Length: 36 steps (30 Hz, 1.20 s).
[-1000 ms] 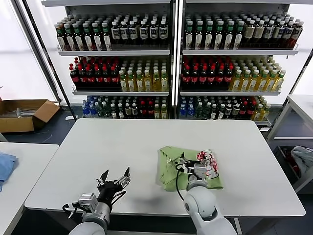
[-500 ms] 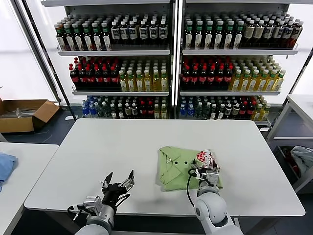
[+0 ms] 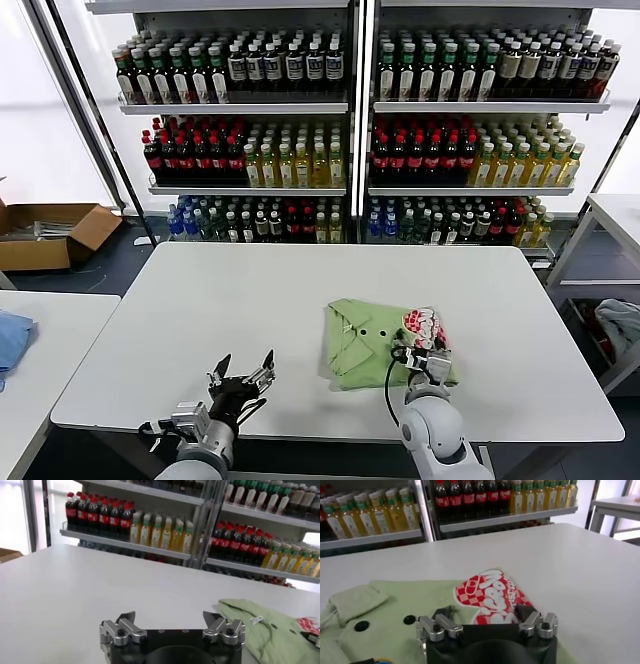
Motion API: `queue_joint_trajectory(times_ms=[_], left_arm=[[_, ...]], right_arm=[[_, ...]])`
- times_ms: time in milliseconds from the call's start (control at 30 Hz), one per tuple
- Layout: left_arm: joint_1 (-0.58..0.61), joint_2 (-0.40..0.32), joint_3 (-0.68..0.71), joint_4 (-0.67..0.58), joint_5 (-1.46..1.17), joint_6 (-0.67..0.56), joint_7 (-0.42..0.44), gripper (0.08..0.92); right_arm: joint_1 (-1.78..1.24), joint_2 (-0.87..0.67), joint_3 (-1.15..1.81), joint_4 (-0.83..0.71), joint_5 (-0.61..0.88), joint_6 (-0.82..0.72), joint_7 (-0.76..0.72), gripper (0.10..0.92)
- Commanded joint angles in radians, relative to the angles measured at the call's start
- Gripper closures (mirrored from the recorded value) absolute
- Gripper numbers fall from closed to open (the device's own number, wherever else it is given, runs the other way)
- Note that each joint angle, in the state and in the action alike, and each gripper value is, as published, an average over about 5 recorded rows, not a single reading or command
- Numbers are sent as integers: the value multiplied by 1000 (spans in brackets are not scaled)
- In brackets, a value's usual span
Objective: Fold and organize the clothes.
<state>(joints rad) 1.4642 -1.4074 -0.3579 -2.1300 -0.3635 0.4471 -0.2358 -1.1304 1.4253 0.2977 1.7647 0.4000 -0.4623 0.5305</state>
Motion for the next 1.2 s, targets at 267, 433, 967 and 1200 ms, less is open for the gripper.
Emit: queue_joint_trajectory(times_ms=[267,433,967,1200], left_arm=[[0,-8,18,11,5,2,6,177],[9,-14,18,1,13,-4,7,177],[61,-10,16,-26,56,-27,15,177],[69,-10,18,-33,56,-23,15,177]], right_arm=[[-52,-39,9,114,-8,102,-78,203],[-4,-16,12,83,-32,79,-50,203],[75,0,-1,11,-32,50,-55,203],[106,23,12,-58,0,47,-26,203]])
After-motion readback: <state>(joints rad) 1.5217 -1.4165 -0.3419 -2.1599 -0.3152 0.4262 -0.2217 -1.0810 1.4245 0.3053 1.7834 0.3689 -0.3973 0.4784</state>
